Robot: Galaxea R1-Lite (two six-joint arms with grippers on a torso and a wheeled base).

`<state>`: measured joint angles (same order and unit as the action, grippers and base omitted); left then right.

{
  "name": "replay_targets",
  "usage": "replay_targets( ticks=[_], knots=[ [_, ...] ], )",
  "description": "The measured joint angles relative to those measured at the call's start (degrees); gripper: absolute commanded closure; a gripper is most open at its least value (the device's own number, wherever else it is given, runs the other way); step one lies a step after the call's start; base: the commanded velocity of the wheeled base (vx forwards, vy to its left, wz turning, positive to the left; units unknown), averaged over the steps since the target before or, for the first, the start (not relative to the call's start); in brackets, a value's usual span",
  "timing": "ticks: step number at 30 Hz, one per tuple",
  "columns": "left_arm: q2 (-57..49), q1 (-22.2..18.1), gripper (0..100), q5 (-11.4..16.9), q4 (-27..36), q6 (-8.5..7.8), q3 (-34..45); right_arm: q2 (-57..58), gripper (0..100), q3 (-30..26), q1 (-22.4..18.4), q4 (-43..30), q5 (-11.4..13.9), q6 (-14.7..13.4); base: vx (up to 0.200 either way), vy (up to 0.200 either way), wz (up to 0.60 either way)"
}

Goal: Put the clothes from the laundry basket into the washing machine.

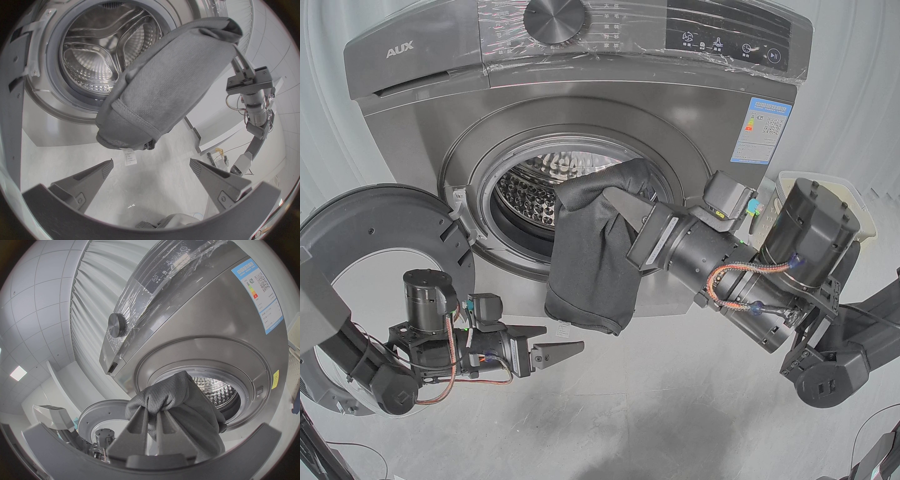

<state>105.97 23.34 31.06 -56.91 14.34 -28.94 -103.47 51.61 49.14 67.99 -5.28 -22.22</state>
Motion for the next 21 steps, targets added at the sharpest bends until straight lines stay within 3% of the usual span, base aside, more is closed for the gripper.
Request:
replay_targets(
  ticks=[9, 13, 21],
  knots=[
    [6.62, 0.99, 0, -1.65, -2.07, 1.58, -4.35, 0.02, 100, -0.02, 0.94, 0.17, 0.00, -0.02, 0.000, 0.000, 0.00],
    [7.95, 1.32, 0, -3.07, -4.13, 4.00, -6.19, 0.04, 100, -0.24, 1.00, 0.22, 0.00, 0.00, 0.000, 0.000, 0.00],
    [8.77, 2.30, 0, -4.96, -11.90, 4.74, -5.84, 0.11, 100, -0.55, 1.18, 0.24, -0.02, 0.72, 0.000, 0.000, 0.00]
  ],
)
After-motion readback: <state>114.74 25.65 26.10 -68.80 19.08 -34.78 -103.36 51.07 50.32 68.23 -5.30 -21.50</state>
